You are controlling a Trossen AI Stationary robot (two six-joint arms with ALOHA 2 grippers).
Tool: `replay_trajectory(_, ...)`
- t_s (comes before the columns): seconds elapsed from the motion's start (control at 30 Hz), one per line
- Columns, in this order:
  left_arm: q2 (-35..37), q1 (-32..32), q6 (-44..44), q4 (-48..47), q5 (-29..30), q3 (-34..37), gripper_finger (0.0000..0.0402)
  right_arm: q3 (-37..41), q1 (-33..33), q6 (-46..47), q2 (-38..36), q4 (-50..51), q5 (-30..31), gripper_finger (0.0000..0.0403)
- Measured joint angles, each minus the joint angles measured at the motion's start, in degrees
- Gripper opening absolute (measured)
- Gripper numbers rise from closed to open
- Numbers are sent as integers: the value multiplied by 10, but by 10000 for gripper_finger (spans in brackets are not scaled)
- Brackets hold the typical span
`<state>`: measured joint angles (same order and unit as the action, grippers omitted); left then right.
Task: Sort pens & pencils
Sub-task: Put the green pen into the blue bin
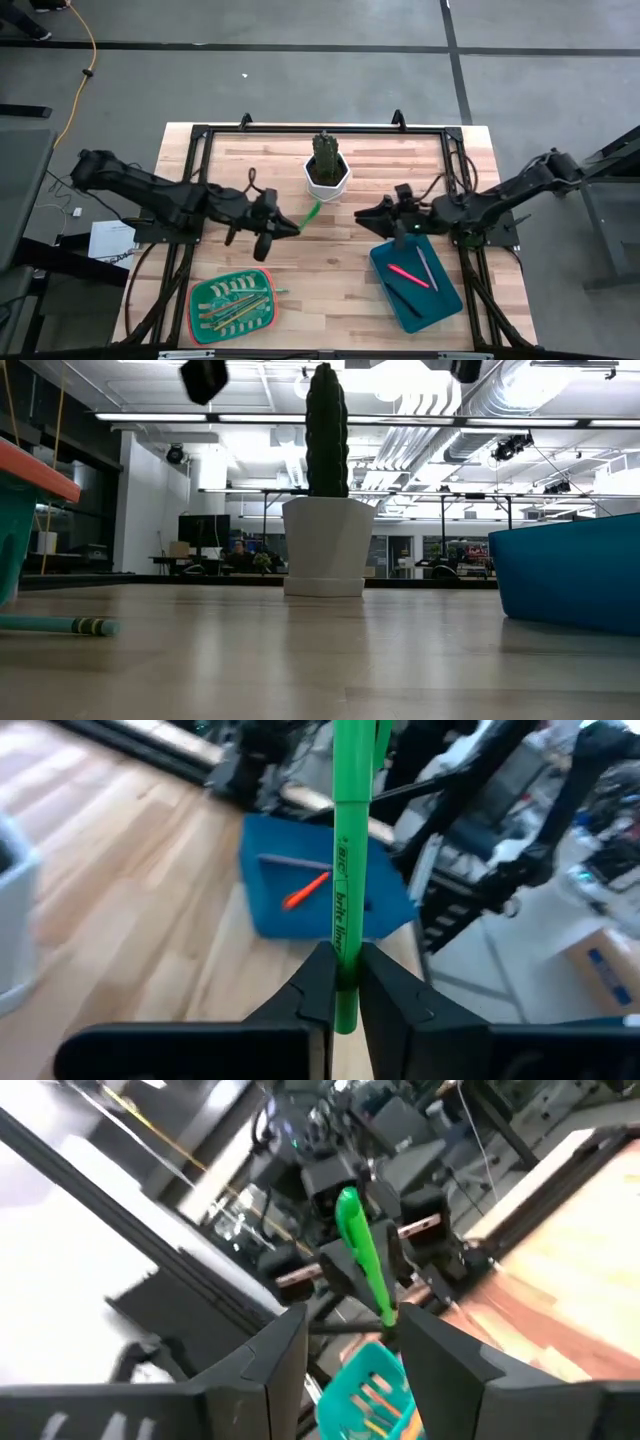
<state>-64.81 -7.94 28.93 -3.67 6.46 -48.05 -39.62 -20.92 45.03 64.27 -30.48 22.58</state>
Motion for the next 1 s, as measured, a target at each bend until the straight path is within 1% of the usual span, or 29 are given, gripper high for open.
replay_trajectory(0.1, -32, 0, 0, 69, -13, 0, 24, -33, 6, -1, 33, 32, -18, 149)
replay_trajectory(0.2, -50, 0, -2, 108, -18, 0, 24, -65, 11, -17, 55, 55, -21, 149)
replay_trajectory(0.43, -54, 0, -2, 142, -24, 0, 22, -111, 26, -30, 64, 126, -31, 149)
replay_trajectory(0.63, -54, 0, -2, 143, -30, 0, 19, -119, 41, -41, 63, 127, -52, 149)
replay_trajectory(0.77, -54, 1, -2, 153, -23, 0, 21, -119, 47, -39, 65, 125, -68, 149)
replay_trajectory(0.9, -63, 1, -2, 181, -23, -1, 20, -119, 48, -35, 81, 118, -83, 149)
replay_trajectory(1.0, -74, 1, 1, 182, -23, 0, 18, -119, 48, -35, 101, 87, -92, 149)
